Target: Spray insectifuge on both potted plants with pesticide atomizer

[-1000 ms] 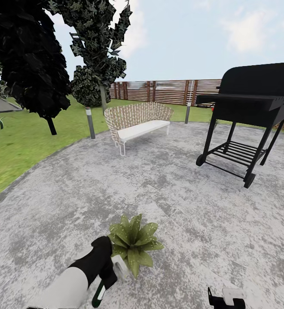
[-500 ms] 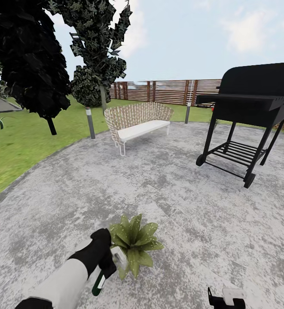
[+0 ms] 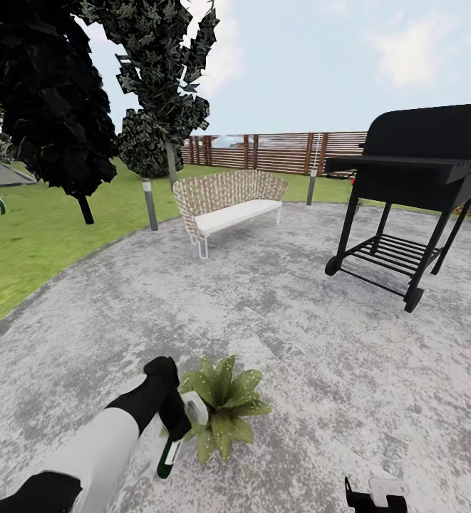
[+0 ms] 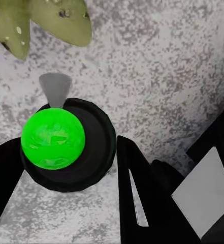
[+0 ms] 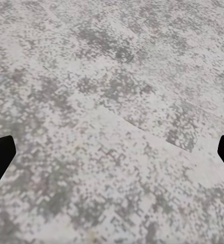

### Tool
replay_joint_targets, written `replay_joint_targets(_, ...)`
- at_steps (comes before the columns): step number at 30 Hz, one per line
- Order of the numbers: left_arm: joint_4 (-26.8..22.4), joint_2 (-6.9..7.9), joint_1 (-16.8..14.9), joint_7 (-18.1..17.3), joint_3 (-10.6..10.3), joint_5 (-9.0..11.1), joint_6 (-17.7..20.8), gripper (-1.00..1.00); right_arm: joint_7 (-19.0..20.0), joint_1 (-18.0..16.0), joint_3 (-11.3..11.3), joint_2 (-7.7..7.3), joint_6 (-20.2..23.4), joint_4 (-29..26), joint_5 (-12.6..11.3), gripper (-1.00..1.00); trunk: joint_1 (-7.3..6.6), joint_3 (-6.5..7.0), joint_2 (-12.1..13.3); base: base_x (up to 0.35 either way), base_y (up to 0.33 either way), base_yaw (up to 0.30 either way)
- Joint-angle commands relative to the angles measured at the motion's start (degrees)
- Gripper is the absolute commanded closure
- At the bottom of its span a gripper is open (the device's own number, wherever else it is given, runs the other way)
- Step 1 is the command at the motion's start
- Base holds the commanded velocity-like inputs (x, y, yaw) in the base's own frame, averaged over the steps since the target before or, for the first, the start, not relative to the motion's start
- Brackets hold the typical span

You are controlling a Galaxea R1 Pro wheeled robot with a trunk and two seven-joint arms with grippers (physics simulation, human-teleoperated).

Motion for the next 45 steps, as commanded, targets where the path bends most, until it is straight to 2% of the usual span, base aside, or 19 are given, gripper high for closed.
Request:
replay_joint_targets(1, -0.5, 0.03, -0.5, -1.3, -0.7, -0.4, 0.5, 1.0, -0.4, -0.1, -0.2, 0.0, -0.2, 0.1, 0.6, -1.0, -0.01, -0.06, 0.0, 0.0, 0.0, 0.0)
replay_joint_targets(3, -1.3, 0.06, -2.7, -3.3, -2.4, -0.4, 0.5, 1.0, -0.3, -0.1, -0.2, -0.01, -0.2, 0.1, 0.6, -1.0, -0.01, -0.06, 0.0, 0.0, 0.0, 0.0)
replay_joint_targets(6, -1.4, 0.14, -5.2, -7.4, -3.5, -0.6, 0.3, 1.0, -0.4, -0.1, -0.2, -0.01, -0.2, 0.1, 0.6, -1.0, -0.01, -0.06, 0.0, 0.0, 0.0, 0.0)
replay_joint_targets(8, -1.4, 0.1, -6.2, -10.6, -5.5, -2.4, -0.5, 1.0, -0.3, -0.1, -0.2, -0.01, -0.2, 0.1, 0.6, -1.0, -0.01, -0.06, 0.0, 0.0, 0.0, 0.0)
replay_joint_targets(9, -1.4, 0.09, -6.8, -12.4, -6.5, -4.2, -0.7, 1.0, -0.3, -0.1, -0.2, -0.01, -0.2, 0.1, 0.6, -1.0, -0.01, -0.06, 0.0, 0.0, 0.0, 0.0)
replay_joint_targets(10, -1.5, 0.08, -7.6, -14.5, -7.1, -6.0, -0.8, 1.0, -0.3, -0.1, -0.2, -0.01, -0.2, 0.1, 0.6, -1.0, -0.01, -0.06, 0.0, 0.0, 0.0, 0.0)
replay_joint_targets(13, -1.5, 0.02, -8.8, -19.4, -7.7, -9.0, -1.0, 1.0, -0.3, -0.1, -0.2, -0.01, -0.2, 0.1, 0.6, -1.0, -0.01, -0.06, 0.0, 0.0, 0.0, 0.0)
replay_joint_targets(17, -1.5, 0.07, -9.0, -19.4, -7.8, -10.7, -0.7, 1.0, -0.3, -0.1, -0.2, -0.01, -0.2, 0.1, 0.6, -1.0, -0.01, -0.06, 0.0, 0.0, 0.043, 0.0)
replay_joint_targets(19, -1.5, 0.08, -8.8, -19.4, -7.7, -10.8, -0.6, 1.0, -0.3, -0.1, -0.2, -0.01, -0.2, 0.1, 0.6, -1.0, -0.01, -0.06, 0.0, 0.0, 0.239, 0.0)
replay_joint_targets(33, -1.5, -0.18, -8.5, -19.4, -7.9, -10.9, -0.5, 1.0, -0.4, -0.1, -0.2, 0.01, -0.1, 0.1, 0.5, -1.0, -0.01, 0.16, 0.0, -0.085, 0.266, -0.228)
replay_joint_targets(39, -1.5, -0.26, -8.6, -19.4, -7.9, -10.9, -0.5, 1.0, -0.4, -0.1, -0.2, 0.0, -0.2, 0.1, 0.5, -1.0, -0.01, 0.17, 0.0, 0.106, 0.294, -0.273)
replay_joint_targets(45, -1.5, -0.33, -8.4, -19.4, -8.1, -10.9, -0.6, 1.0, -0.4, -0.1, -0.2, 0.08, -0.2, 0.0, 0.5, -1.0, -0.01, 0.17, 0.0, 0.074, 0.116, -0.046)
